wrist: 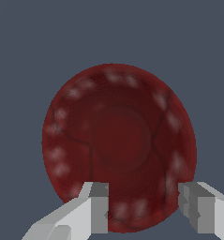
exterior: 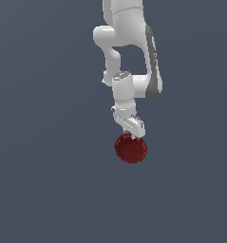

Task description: Pick up the object and move it to a goal position.

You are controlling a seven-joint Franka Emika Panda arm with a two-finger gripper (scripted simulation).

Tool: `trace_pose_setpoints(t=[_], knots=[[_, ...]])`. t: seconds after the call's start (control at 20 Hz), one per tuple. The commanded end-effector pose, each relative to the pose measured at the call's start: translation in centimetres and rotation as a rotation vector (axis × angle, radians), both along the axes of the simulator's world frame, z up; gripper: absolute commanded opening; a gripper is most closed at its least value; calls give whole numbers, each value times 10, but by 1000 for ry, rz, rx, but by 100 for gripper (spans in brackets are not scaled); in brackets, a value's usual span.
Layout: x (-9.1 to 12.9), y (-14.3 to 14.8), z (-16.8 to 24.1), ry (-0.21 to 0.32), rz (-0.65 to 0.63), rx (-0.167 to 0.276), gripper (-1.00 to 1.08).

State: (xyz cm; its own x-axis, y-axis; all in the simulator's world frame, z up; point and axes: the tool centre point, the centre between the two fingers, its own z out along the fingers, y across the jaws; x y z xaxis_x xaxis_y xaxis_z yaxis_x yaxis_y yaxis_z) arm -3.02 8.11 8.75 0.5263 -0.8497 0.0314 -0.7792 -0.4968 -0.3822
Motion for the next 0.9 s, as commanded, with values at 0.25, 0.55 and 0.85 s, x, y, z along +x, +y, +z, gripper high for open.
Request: trace_pose_setpoints(t=[0.25, 0.55, 0.85], knots=[[-19, -6, -13, -8, -200, 27, 28], [-27, -10, -17, -10, -273, 33, 28], [-27, -10, -18, -10, -276, 33, 28]])
